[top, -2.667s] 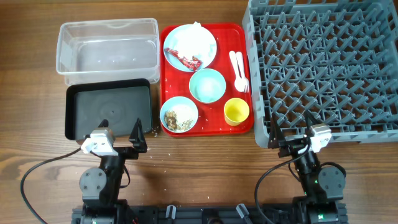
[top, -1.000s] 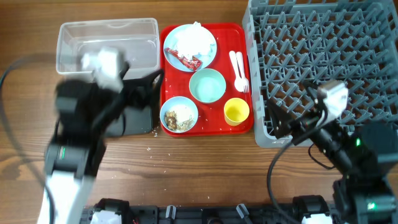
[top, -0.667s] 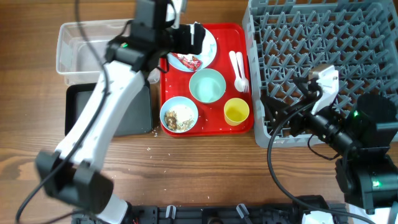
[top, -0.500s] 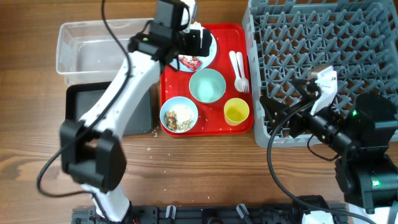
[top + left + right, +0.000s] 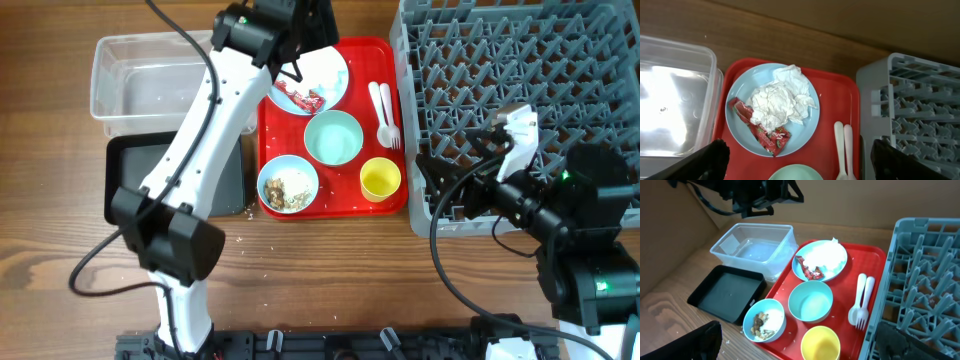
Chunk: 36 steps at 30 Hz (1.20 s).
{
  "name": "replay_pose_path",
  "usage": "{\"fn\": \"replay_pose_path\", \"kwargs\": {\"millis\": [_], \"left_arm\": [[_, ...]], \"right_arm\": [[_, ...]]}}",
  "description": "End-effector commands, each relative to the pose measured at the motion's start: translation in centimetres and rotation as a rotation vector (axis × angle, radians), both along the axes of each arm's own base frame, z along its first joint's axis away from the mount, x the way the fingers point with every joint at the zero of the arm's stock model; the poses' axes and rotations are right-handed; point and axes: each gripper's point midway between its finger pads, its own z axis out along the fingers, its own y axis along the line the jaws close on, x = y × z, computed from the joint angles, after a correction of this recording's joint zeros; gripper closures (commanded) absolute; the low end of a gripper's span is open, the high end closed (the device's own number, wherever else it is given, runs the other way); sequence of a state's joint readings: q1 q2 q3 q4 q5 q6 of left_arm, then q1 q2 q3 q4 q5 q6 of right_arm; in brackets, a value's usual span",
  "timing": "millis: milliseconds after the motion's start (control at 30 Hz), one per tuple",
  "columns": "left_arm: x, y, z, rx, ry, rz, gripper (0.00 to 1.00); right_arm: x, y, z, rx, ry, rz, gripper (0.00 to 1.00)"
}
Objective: Sort waste into correct bins and load items into the dishwasher rack
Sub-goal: 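Reach the left gripper to the tissue on the light-blue plate and grasp it, then carry the tissue with the left gripper into the clear plastic bin and release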
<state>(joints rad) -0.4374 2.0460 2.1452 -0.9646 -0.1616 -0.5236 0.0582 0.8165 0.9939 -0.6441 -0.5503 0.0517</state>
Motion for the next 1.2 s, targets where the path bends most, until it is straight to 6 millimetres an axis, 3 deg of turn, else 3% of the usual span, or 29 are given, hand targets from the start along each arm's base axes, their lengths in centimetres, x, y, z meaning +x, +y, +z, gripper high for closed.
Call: {"fn": "replay_pose_path", "kwargs": {"millis": [0, 100, 200, 567, 733, 767, 800, 867, 933, 1000, 1100, 1167], "left_arm": [[1.7, -0.6, -8.2, 0.027, 0.135, 0.058, 0.05], [2.4, -0.9, -13.8, 0.063, 0.212, 0.063, 0.01], [2.5, -1.0, -16.8, 0.07, 0.254, 0.085, 0.0], [3.6, -1.4, -23.3, 0.066, 0.291, 0.129, 0.0], [3.5, -1.4, -24.1, 0.073, 0.305, 0.129, 0.02], [3.3, -1.3, -24.3, 0.077, 0.312, 0.128, 0.12], [3.1, -1.2, -24.4, 0.083, 0.323, 0.129, 0.3], [2.5, -0.9, -24.6, 0.097, 0.347, 0.13, 0.56], [2.0, -0.6, -24.8, 0.11, 0.369, 0.13, 0.7], [1.5, -0.4, -25.0, 0.124, 0.39, 0.125, 0.96], [1.0, -0.3, -24.7, 0.137, 0.404, 0.111, 0.96], [1.0, -0.7, -22.7, 0.143, 0.385, 0.032, 0.96]], "right_arm": [[0.0, 0.4, 0.3, 0.031, 0.028, 0.011, 0.0], [-0.2, 0.4, -0.4, 0.028, 0.06, 0.01, 0.0], [0.0, 0.4, -1.0, 0.027, 0.087, 0.01, 0.0], [1.0, 0.5, -3.4, 0.021, 0.19, 0.009, 0.0], [1.1, 0.5, -3.6, 0.02, 0.195, 0.009, 0.0], [1.1, 0.5, -3.6, 0.02, 0.195, 0.009, 0.0], [1.1, 0.5, -3.6, 0.02, 0.195, 0.008, 0.0], [1.1, 0.5, -3.6, 0.02, 0.195, 0.008, 0.0], [1.1, 0.5, -3.6, 0.018, 0.194, 0.009, 0.0], [1.1, 0.5, -3.6, 0.018, 0.194, 0.009, 0.0], [1.1, 0.5, -3.6, 0.021, 0.196, 0.008, 0.0], [1.1, 0.5, -3.6, 0.02, 0.195, 0.008, 0.0]]}}
